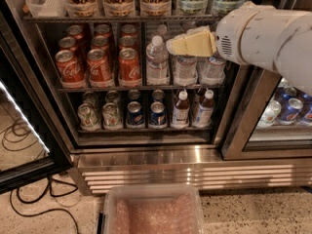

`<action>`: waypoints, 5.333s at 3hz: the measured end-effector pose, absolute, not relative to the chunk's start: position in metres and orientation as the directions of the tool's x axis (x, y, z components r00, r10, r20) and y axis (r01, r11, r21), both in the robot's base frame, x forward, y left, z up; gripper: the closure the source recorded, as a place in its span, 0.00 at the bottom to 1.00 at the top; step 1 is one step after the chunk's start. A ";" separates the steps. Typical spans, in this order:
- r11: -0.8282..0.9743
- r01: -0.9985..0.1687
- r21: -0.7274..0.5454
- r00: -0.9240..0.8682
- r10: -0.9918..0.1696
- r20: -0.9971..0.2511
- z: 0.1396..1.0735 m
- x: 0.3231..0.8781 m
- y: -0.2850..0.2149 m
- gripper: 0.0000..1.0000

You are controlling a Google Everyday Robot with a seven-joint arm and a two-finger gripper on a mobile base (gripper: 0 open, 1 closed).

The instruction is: Pick green can from top shelf of fridge

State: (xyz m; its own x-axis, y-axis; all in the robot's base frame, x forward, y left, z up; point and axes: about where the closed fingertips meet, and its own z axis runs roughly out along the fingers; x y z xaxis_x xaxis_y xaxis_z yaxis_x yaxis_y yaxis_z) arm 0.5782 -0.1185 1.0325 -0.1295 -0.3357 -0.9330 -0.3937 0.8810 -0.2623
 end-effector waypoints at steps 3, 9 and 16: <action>0.884 -0.397 -0.246 -0.066 -0.294 -0.953 1.047 0.601 -0.101 0.42; 0.905 -0.376 -0.199 0.010 -0.211 -0.978 1.064 0.623 -0.090 0.27; 0.920 -0.353 -0.172 0.060 -0.161 -0.985 1.065 0.654 -0.088 0.28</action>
Offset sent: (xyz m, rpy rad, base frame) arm 0.0264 0.0167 0.0114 0.0521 -0.0599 0.0208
